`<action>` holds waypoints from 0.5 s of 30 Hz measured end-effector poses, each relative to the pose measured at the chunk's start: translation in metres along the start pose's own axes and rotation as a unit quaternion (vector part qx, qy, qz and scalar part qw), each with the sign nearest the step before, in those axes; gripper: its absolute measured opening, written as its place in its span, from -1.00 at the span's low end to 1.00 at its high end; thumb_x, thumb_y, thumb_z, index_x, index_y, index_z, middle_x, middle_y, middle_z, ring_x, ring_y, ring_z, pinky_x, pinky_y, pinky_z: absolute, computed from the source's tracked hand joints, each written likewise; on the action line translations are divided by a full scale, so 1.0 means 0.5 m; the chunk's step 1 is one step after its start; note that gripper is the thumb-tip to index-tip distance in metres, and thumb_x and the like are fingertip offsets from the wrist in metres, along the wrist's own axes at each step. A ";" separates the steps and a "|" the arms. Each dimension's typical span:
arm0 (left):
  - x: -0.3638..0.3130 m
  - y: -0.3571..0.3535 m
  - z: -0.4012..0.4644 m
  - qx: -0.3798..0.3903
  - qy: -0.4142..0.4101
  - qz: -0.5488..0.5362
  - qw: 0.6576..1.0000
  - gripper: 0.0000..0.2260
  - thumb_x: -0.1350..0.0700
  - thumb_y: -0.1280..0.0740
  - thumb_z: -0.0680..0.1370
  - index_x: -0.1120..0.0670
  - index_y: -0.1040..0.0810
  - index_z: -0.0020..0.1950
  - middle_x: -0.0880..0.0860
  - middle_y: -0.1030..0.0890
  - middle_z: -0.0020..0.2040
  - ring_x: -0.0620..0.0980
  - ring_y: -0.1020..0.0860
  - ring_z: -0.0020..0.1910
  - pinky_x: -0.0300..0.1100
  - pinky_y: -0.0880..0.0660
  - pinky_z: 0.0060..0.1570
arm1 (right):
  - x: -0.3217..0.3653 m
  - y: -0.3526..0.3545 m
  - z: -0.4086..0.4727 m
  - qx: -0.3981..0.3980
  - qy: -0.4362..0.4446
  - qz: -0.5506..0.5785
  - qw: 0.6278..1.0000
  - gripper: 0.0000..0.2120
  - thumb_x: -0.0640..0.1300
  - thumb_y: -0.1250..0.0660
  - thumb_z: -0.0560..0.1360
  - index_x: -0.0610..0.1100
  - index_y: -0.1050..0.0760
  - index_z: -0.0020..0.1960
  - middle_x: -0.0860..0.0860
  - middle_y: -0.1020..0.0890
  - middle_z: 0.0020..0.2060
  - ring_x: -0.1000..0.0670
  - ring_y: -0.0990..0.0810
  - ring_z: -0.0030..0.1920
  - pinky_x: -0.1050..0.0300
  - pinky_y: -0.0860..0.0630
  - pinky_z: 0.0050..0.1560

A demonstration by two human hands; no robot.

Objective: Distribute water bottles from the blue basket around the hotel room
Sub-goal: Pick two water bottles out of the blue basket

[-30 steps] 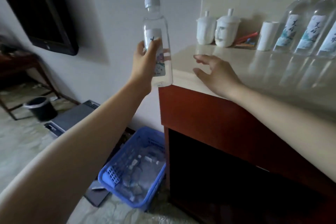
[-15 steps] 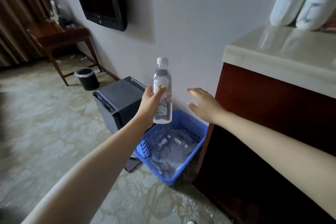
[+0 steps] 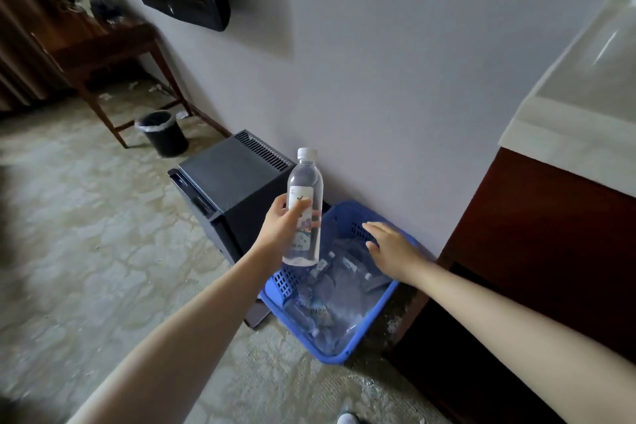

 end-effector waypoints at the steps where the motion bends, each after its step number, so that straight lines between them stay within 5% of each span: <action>1: 0.000 0.007 0.013 -0.002 0.006 0.000 1.000 -0.85 0.12 -0.26 0.58 0.11 -0.41 0.14 0.08 -0.64 -0.15 -0.06 -0.60 -0.31 -0.22 -0.58 -0.31 | -0.010 -0.007 0.015 0.009 -0.010 0.004 1.000 -0.54 -0.14 -0.05 0.63 -0.18 -0.15 0.50 -0.05 -0.20 0.50 -0.01 -0.13 0.51 0.13 -0.10 0.48; 7: 0.033 0.059 0.101 -0.019 0.043 0.039 0.998 -0.79 0.04 -0.35 0.51 0.06 -0.44 0.10 0.25 -0.63 0.08 0.14 -0.61 -0.09 0.11 -0.57 0.05 | -0.040 -0.057 0.053 0.046 -0.089 0.018 0.995 -0.53 -0.09 -0.07 0.62 -0.15 -0.14 0.51 -0.05 -0.20 0.50 -0.04 -0.16 0.50 -0.06 -0.18 0.47; 10: 0.062 0.081 0.142 -0.021 0.061 0.036 0.997 -0.79 0.05 -0.37 0.49 0.04 -0.45 0.09 0.20 -0.62 0.05 0.13 -0.62 -0.08 0.09 -0.57 0.03 | -0.042 -0.086 0.064 0.063 -0.120 0.029 0.990 -0.53 -0.06 -0.06 0.62 -0.10 -0.13 0.51 0.00 -0.19 0.51 -0.03 -0.16 0.50 -0.17 -0.18 0.45; 15: 0.095 0.121 0.221 0.012 0.080 0.052 0.995 -0.93 0.09 -0.37 0.50 0.00 -0.55 -0.03 0.07 -0.62 -0.14 0.02 -0.60 -0.24 -0.08 -0.59 -0.16 | -0.038 -0.102 0.099 0.015 -0.168 0.059 0.984 -0.55 -0.10 -0.10 0.61 -0.13 -0.19 0.49 -0.04 -0.26 0.47 -0.06 -0.28 0.44 0.05 -0.26 0.41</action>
Point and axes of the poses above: each hand's wrist, its own z-axis towards the middle knuckle, its own y-axis out of the back of the hand, x = y × z, the point moved 2 cm from there along z, towards the middle knuckle
